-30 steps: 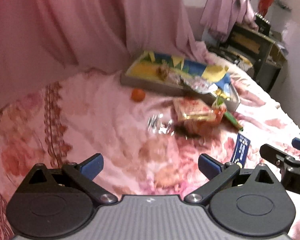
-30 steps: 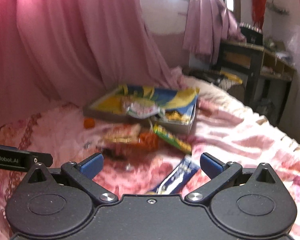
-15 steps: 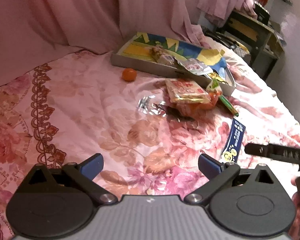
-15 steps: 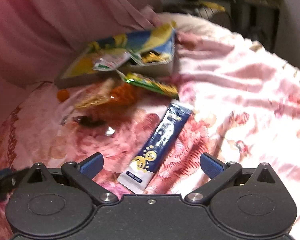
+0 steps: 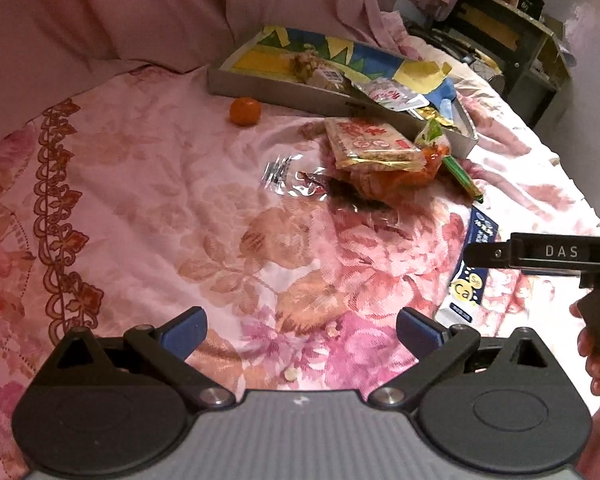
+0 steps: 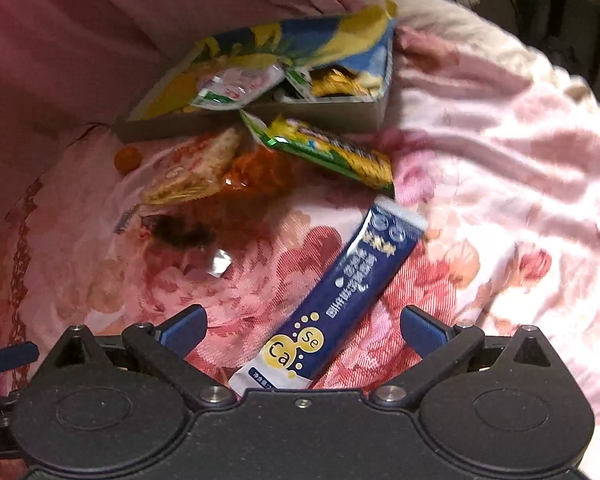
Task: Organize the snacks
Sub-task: 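Lower the right tool onto the blue Ca-Se stick while the left tool approaches the brown jerky packet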
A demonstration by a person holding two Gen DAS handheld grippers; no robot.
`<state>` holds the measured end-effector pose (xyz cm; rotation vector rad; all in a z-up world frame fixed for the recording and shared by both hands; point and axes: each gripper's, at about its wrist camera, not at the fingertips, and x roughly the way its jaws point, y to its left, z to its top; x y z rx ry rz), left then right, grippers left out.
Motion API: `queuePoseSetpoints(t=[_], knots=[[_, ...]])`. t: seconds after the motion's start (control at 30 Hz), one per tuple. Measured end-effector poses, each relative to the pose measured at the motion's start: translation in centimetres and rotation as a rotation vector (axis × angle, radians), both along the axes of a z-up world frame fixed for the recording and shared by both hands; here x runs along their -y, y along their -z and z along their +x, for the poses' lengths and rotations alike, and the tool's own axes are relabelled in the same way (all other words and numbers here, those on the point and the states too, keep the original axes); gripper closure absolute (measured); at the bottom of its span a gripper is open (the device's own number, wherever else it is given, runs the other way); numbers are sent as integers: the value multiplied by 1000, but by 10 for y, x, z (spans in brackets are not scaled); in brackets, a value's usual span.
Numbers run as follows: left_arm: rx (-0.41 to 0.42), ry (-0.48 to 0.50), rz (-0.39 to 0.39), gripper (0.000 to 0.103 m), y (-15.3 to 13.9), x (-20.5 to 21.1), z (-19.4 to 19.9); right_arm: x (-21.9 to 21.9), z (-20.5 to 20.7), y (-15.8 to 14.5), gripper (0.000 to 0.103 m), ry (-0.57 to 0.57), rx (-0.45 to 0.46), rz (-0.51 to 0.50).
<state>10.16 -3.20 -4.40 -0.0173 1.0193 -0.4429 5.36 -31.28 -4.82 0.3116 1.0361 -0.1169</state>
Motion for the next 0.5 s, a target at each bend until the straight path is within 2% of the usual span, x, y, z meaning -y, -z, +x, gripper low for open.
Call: queuePoseSetpoints(t=[0.17, 0.27, 0.5], knots=[[-76, -51, -44, 0, 10, -3, 14, 14, 8, 17, 1, 107, -46, 150], [-88, -77, -37, 0, 13, -5, 23, 19, 11, 21, 1, 134, -55, 173], [46, 30, 52, 0, 9, 5, 53, 19, 16, 29, 2, 157, -60, 154]])
